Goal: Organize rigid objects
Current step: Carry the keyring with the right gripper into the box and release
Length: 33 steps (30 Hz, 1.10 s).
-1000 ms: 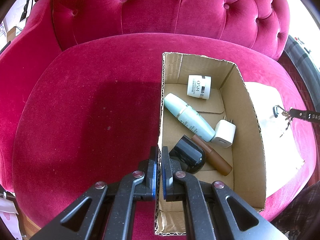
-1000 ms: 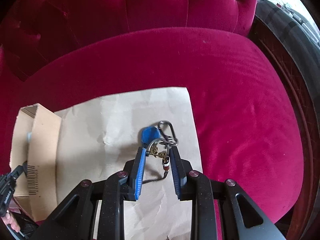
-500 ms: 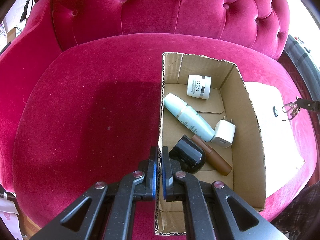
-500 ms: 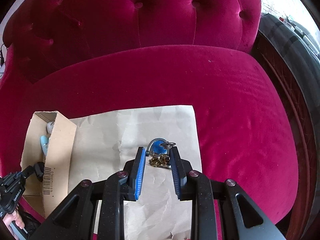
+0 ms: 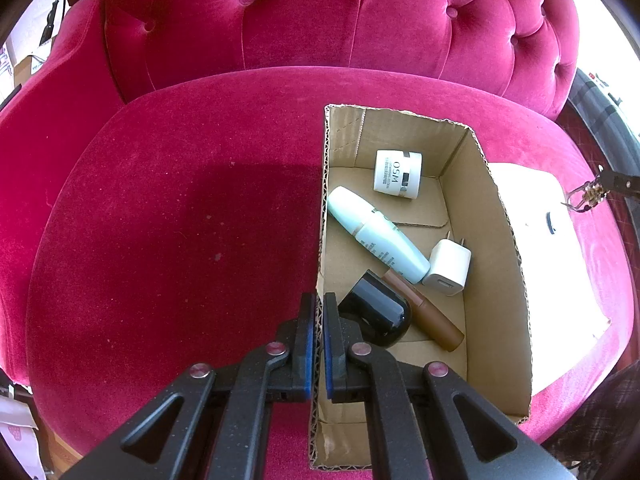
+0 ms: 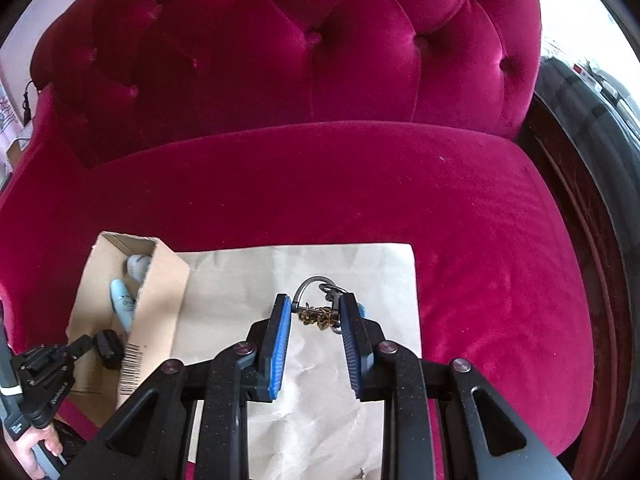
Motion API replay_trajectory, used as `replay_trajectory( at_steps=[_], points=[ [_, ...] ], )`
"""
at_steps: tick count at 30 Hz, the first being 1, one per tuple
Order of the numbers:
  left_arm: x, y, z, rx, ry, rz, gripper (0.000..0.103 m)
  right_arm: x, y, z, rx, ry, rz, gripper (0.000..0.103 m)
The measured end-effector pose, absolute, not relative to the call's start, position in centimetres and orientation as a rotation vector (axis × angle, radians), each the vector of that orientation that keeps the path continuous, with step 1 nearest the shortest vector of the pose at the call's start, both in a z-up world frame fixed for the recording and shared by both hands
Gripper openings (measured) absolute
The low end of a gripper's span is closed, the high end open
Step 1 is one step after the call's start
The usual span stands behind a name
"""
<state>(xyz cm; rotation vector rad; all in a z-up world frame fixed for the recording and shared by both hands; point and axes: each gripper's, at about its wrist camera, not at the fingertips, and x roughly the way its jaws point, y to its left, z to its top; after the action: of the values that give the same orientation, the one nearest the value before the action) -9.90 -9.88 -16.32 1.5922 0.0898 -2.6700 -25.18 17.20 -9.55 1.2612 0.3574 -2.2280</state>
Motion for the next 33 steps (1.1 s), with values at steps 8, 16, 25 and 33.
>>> replay_trajectory(
  at_steps=[8, 16, 25, 33],
  points=[
    [-9.9, -10.2, -16.3, 1.592, 0.088, -2.671, 0.003, -24.0, 15.3, -8.1, 1.198, 0.361, -2.194, 0.025],
    [-9.9, -10.2, -16.3, 1.592, 0.088, -2.670, 0.003, -22.6, 13.0, -6.3, 1.123, 0.355, -2.153, 0.025],
    [-9.8, -10.2, -16.3, 1.591, 0.087, -2.670, 0.003, -20.5, 9.6, -5.2, 1.062, 0.364, -2.075, 0.025],
    [-9.8, -11.0, -16.1, 1.591, 0.085, -2.671, 0.003, -18.5, 7.1, -5.2, 1.035, 0.386, -2.006, 0.025]
  ],
)
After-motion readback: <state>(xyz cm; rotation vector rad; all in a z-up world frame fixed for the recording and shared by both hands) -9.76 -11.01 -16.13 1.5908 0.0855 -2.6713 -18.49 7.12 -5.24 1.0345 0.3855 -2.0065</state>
